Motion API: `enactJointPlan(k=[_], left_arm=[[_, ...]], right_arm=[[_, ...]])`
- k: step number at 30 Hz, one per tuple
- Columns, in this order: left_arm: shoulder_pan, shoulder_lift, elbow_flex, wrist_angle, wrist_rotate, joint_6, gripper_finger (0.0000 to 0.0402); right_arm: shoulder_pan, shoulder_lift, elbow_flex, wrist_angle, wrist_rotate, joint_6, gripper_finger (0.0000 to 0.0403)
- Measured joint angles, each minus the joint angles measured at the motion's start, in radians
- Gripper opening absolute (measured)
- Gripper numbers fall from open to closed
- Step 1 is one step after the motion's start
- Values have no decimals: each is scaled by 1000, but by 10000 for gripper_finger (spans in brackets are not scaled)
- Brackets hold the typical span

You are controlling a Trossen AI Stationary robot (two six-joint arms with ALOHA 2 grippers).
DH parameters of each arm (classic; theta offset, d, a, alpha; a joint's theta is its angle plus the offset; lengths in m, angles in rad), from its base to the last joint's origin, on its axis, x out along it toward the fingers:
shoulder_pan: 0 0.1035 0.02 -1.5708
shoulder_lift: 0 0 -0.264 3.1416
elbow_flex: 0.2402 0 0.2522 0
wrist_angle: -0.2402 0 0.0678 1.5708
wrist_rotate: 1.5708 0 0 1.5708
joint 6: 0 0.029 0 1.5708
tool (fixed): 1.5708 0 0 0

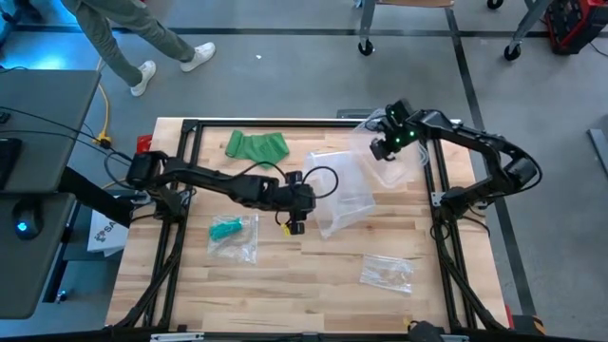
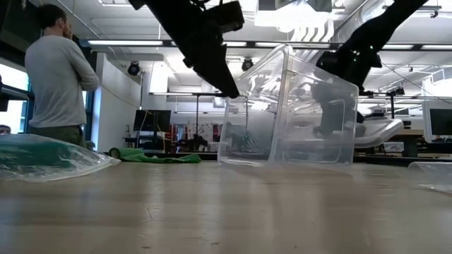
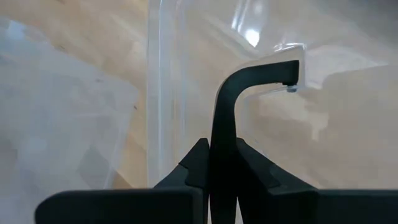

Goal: Roll bandage
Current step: Open the transparent bin, then move the transparent bin to the center of the table

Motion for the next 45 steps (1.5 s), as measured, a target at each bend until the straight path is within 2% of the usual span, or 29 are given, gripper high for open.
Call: enactJointPlan(k=[8, 11, 15, 21, 25, 28, 30, 35, 39, 41, 45], left_arm=[[-33, -10, 0, -3, -73, -2, 162], [-36, -11, 0, -2, -76, -10, 162], [-39, -11, 0, -3, -76, -10, 162], [-42, -11, 0, -4, -76, -11, 162], [-42, -11, 0, -2, -76, -23, 162], [-42, -11, 0, 4, -76, -45, 162], [-42, -11, -9, 43, -76, -52, 162], [-37, -9, -49, 194, -112, -44, 162], [-13, -5, -69, 353, -122, -8, 162], [1, -5, -71, 415, -123, 7, 162], [18, -5, -71, 480, -125, 28, 162]], right_arm=[[0, 0, -113, 81, 0, 301, 49], [-6, 0, -157, 113, 67, 356, 66], [-20, -1, -172, 153, 94, 362, 112], [-34, -2, -116, 152, 93, 322, 212], [-13, -48, -34, 98, 158, 286, 235], [54, -128, 19, 46, 256, 248, 234], [127, -196, 31, 36, 276, 207, 234], [363, -331, 32, 22, 194, 204, 234], [556, -332, 32, 23, 197, 253, 234], [624, -302, 32, 18, 241, 289, 234], [709, -229, 32, -39, 451, 389, 234]])
